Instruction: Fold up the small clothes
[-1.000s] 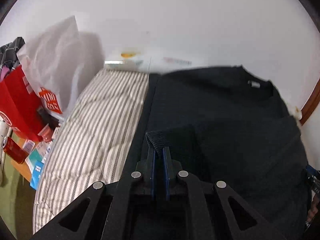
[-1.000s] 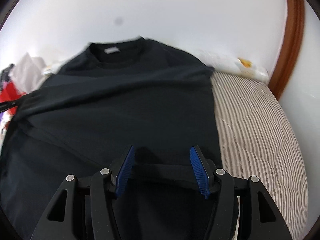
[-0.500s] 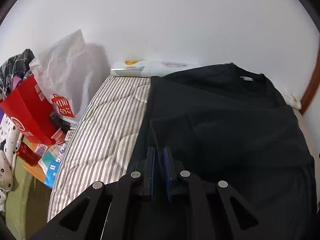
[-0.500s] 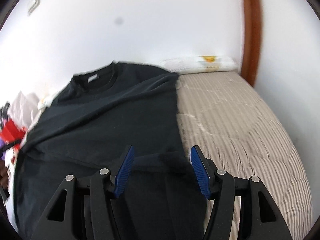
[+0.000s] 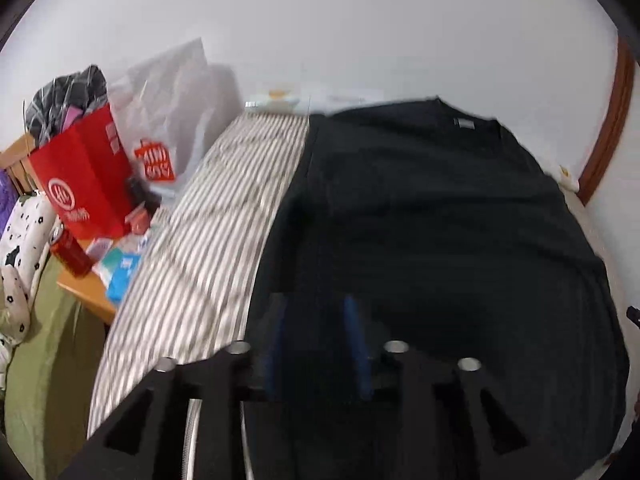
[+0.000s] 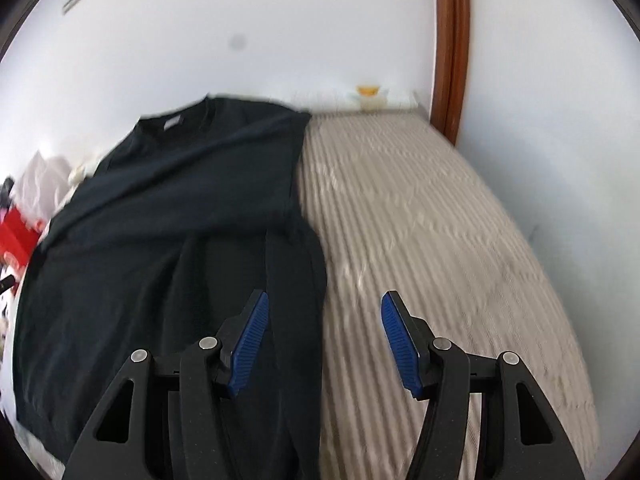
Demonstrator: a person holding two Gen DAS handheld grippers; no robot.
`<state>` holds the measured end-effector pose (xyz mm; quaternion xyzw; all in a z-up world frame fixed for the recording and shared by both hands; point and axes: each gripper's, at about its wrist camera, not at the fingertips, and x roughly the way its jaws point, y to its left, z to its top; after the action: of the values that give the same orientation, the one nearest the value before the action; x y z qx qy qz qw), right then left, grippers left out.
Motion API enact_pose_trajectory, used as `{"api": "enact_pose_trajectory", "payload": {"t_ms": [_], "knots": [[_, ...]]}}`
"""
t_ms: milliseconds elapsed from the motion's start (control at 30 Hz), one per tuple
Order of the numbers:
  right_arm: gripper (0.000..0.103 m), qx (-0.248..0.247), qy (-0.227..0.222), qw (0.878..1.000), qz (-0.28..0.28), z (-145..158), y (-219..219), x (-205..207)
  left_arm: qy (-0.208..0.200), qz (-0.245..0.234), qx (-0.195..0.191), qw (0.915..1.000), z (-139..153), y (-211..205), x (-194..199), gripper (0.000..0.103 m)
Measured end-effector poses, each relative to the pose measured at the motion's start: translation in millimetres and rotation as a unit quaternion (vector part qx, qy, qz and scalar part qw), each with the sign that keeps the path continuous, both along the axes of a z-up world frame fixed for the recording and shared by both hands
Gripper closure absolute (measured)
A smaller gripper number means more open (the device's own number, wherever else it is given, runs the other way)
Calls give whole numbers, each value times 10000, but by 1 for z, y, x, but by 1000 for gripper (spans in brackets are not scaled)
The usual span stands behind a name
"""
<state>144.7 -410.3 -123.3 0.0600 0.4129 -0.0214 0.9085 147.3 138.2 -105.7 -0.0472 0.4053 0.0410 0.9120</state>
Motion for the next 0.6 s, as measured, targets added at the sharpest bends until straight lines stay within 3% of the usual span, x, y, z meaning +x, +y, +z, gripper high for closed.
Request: {"api": "enact_pose_trajectory", "payload": {"t_ms": [67, 233, 333, 533, 600], "knots": [[44, 110, 96, 9999, 46, -14, 0, -12, 49, 9, -34, 10000, -10, 4, -16, 51], [44, 318, 341, 9988, 159, -42, 5, -39, 327, -35, -152, 9993, -30, 12, -47, 50], [44, 107, 205, 9996, 174, -44, 12, -53, 417, -33, -200, 9989, -41, 13, -61, 51], [61, -90, 53, 9997, 230, -47, 31, -67, 184, -154, -11, 9997, -45, 3, -86, 51], [66, -149, 53, 9997, 200, -47, 36, -67, 106, -169, 111, 9997, -45, -1, -89, 60]]}}
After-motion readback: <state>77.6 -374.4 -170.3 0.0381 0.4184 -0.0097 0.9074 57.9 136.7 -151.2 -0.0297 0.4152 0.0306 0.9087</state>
